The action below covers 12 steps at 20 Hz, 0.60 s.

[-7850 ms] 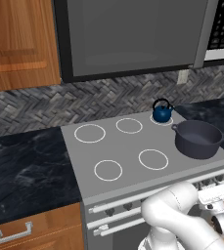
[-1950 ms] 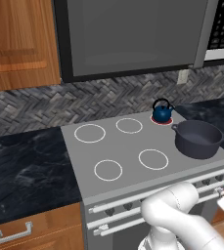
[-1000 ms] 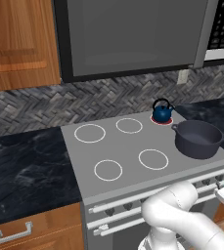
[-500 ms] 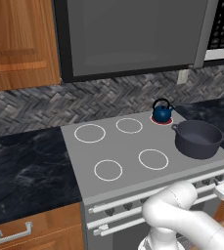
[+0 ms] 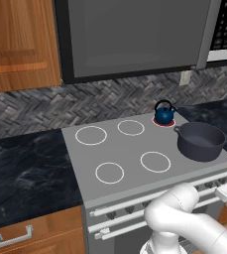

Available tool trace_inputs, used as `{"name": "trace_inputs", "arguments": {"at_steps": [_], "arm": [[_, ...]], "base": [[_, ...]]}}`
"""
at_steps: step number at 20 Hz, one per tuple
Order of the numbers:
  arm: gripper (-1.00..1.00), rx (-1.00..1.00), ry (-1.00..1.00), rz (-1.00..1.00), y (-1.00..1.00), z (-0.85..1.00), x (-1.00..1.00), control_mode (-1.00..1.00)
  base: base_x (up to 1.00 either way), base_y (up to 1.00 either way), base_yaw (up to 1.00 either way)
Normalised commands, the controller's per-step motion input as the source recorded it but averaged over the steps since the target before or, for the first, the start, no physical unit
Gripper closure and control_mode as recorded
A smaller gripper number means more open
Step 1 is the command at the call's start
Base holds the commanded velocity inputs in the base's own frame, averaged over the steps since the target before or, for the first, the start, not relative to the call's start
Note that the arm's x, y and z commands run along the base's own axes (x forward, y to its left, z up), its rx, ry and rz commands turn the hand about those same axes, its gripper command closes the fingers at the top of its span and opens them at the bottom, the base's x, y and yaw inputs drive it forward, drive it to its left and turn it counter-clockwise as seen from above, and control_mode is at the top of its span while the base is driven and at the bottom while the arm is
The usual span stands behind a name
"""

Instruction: Pick the kettle from the cabinet and place it on a stove burner. Then pick the pot from the counter and place it on another stove burner. Finally, turn both burners on.

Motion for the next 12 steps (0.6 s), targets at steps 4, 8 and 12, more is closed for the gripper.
{"name": "trace_inputs", "arguments": {"at_steps": [4,8,12], "arm": [[-1.00,0.02,0.00,0.00,0.00,-0.01,0.21,-1.00],[1.00,0.00,0.00,0.00,0.00,-0.03,0.27,-1.00],[1.00,0.00,0.00,0.00,0.01,0.00,0.08,-1.00]], "base": [[0.00,0.00,0.00],[0.00,0.00,0.00],[0.00,0.00,0.00]]}}
